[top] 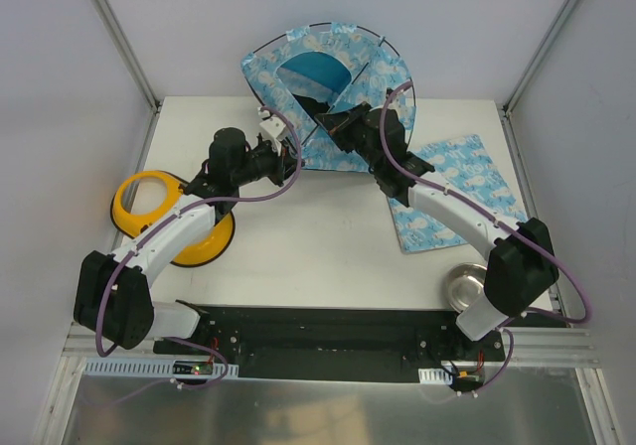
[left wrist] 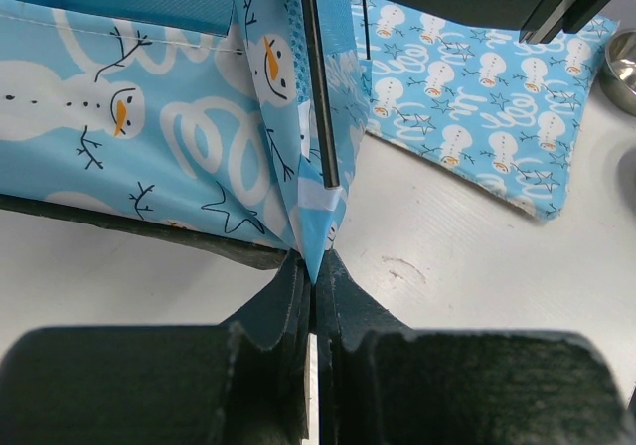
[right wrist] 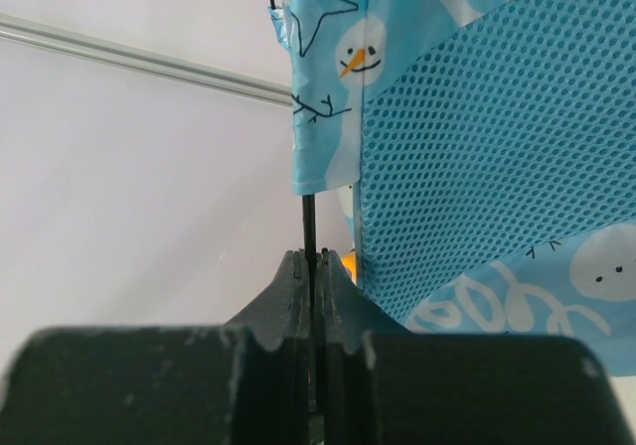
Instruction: Set up the pet tent
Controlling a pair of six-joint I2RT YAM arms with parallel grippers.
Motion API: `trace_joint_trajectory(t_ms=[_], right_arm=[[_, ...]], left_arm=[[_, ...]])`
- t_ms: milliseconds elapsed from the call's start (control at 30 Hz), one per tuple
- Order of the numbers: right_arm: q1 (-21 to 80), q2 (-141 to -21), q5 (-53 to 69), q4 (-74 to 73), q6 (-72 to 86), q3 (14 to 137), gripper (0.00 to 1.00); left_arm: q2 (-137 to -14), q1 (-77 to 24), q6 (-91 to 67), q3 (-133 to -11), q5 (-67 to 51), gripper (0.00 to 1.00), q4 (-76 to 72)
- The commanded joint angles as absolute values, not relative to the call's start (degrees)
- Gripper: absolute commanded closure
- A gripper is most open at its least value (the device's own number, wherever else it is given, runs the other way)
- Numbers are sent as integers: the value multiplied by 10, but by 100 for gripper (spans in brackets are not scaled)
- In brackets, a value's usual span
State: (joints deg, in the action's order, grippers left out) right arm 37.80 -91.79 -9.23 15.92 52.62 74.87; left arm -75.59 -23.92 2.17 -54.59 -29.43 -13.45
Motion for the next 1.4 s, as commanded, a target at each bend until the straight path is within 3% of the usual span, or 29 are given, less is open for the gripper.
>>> trace_joint_trajectory(t_ms=[0, 1367], right_arm=[[296, -934, -237, 171, 537, 756, 100], [258, -947, -174, 202, 554, 749, 100]], left_arm=[[-719, -239, 9, -524, -361, 100, -35], [-730, -211, -27, -535, -411, 100, -18]])
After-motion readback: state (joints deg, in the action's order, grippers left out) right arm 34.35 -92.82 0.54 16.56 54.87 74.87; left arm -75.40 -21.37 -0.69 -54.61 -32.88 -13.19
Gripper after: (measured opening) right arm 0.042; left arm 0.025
